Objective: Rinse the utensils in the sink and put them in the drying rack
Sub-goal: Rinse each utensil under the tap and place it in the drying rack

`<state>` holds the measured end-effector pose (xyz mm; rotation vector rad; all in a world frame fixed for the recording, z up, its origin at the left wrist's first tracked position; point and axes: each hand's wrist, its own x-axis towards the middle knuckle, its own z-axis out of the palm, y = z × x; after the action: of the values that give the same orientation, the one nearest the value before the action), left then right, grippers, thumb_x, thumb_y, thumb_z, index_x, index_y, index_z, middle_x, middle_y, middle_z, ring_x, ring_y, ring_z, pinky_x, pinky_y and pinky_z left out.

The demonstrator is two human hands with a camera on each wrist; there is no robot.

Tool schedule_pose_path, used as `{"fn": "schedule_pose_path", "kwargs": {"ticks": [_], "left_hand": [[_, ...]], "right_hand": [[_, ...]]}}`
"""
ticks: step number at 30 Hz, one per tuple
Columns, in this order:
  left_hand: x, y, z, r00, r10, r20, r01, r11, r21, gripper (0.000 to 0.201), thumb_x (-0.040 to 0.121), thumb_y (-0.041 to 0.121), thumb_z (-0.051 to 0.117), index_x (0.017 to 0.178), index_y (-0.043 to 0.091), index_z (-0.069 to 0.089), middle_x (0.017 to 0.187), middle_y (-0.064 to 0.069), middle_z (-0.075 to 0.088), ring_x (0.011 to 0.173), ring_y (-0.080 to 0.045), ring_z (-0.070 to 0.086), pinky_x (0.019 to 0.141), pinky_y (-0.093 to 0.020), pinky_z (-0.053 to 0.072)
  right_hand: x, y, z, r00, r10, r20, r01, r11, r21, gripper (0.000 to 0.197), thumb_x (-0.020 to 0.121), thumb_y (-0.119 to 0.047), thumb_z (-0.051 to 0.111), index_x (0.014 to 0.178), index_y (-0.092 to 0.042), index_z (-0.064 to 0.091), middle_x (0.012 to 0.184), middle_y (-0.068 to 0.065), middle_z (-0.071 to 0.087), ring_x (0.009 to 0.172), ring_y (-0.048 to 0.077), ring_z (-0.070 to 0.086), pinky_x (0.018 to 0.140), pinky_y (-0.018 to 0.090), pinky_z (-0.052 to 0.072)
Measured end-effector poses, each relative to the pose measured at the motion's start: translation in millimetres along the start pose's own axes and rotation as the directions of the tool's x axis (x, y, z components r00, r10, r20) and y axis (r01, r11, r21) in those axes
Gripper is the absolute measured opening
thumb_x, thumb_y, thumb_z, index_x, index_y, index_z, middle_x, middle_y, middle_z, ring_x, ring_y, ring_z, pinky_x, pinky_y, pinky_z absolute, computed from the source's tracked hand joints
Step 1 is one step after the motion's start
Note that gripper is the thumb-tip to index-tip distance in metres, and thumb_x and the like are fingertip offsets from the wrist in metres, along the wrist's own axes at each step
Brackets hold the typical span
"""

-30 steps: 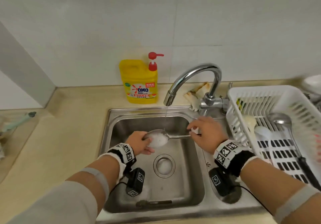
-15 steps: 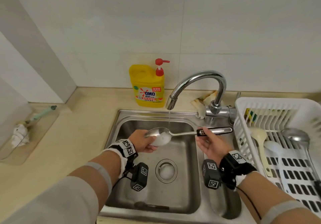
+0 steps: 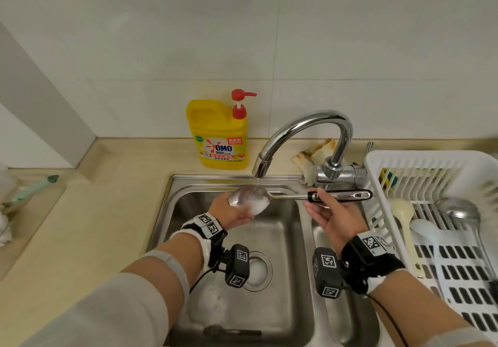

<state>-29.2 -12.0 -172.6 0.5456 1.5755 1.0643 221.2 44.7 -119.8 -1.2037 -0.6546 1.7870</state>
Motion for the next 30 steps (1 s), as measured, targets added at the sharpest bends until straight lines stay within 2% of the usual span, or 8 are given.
{"fn": "schedule_pose_path", "kwargs": {"ticks": [5,7,10,13,16,19,22,30], "left_hand": [[16,-2,4,0.998,-0.023,-0.059,0.017,0.995,-0.097,0.073,0.061,0.037,0.088,0.121,0.004,0.063,0.119,-0.018,0.068,0.104,-0.035,0.070,0.081,-0.046,0.061],[15,0,6,0.997,0.025,-0.071,-0.025,1.000,0.001,0.067,0.061,0.047,0.085,0.111,0.006,0.068,0.107,-0.010,0.074,0.101,-0.028,0.072,0.086,-0.035,0.060],[20,0,5,0.991,0.080,-0.104,-0.066,0.990,0.127,0.037,0.085,0.033,0.077,0.106,0.005,0.066,0.093,-0.003,0.072,0.086,-0.015,0.070,0.072,-0.014,0.056],[21,0,5,0.989,0.071,-0.127,-0.058,0.993,0.101,0.036,0.088,0.026,0.074,0.111,0.000,0.066,0.097,-0.014,0.072,0.086,-0.027,0.070,0.072,-0.028,0.059],[19,0,8,0.997,-0.023,-0.074,0.012,0.989,-0.146,0.036,0.083,0.010,0.078,0.114,-0.003,0.064,0.099,-0.022,0.071,0.081,-0.030,0.072,0.072,-0.034,0.062],[15,0,11,1.000,-0.024,0.000,0.024,0.974,-0.227,0.024,0.083,-0.005,0.074,0.106,0.000,0.066,0.101,-0.022,0.070,0.086,-0.029,0.072,0.075,-0.034,0.062],[14,0,12,0.999,-0.003,0.039,0.017,0.931,-0.366,0.038,0.085,-0.014,0.066,0.119,0.002,0.063,0.113,-0.023,0.069,0.100,-0.033,0.070,0.078,-0.036,0.062],[16,3,16,0.997,0.068,0.031,-0.051,0.925,-0.377,0.034,0.091,-0.013,0.057,0.119,0.007,0.061,0.118,-0.021,0.066,0.108,-0.030,0.066,0.080,-0.032,0.061]], "right_hand": [[1,4,5,1.000,-0.003,-0.018,0.003,1.000,0.018,0.010,0.093,-0.009,0.065,0.096,-0.001,0.070,0.092,0.015,0.075,0.084,0.028,0.074,0.087,0.037,0.059],[1,6,5,1.000,-0.009,-0.020,0.009,1.000,0.015,0.010,0.093,-0.009,0.065,0.094,-0.001,0.070,0.091,0.015,0.075,0.084,0.029,0.073,0.087,0.037,0.059],[1,7,6,1.000,-0.017,-0.020,0.018,0.999,0.032,0.009,0.093,-0.009,0.064,0.093,-0.002,0.070,0.092,0.015,0.076,0.085,0.031,0.072,0.086,0.038,0.059],[3,8,5,0.999,-0.023,-0.023,0.024,0.999,0.046,0.011,0.093,-0.010,0.063,0.093,-0.001,0.070,0.089,0.014,0.076,0.082,0.030,0.073,0.083,0.036,0.061],[6,9,2,1.000,-0.015,-0.020,0.017,0.997,0.073,0.020,0.092,-0.013,0.064,0.103,0.004,0.068,0.093,0.016,0.076,0.081,0.029,0.075,0.075,0.033,0.063],[8,9,0,1.000,-0.008,-0.030,0.011,0.996,0.093,0.023,0.092,-0.013,0.065,0.106,0.006,0.067,0.094,0.017,0.076,0.082,0.028,0.075,0.073,0.031,0.062],[9,8,-2,0.999,-0.016,-0.045,0.020,0.996,0.089,0.019,0.094,-0.014,0.064,0.103,0.003,0.068,0.091,0.015,0.076,0.081,0.027,0.075,0.074,0.032,0.062],[11,-1,-3,0.995,-0.041,-0.092,0.045,0.998,0.044,0.016,0.092,-0.017,0.068,0.095,-0.002,0.069,0.083,0.013,0.075,0.072,0.023,0.074,0.067,0.028,0.062]]}}
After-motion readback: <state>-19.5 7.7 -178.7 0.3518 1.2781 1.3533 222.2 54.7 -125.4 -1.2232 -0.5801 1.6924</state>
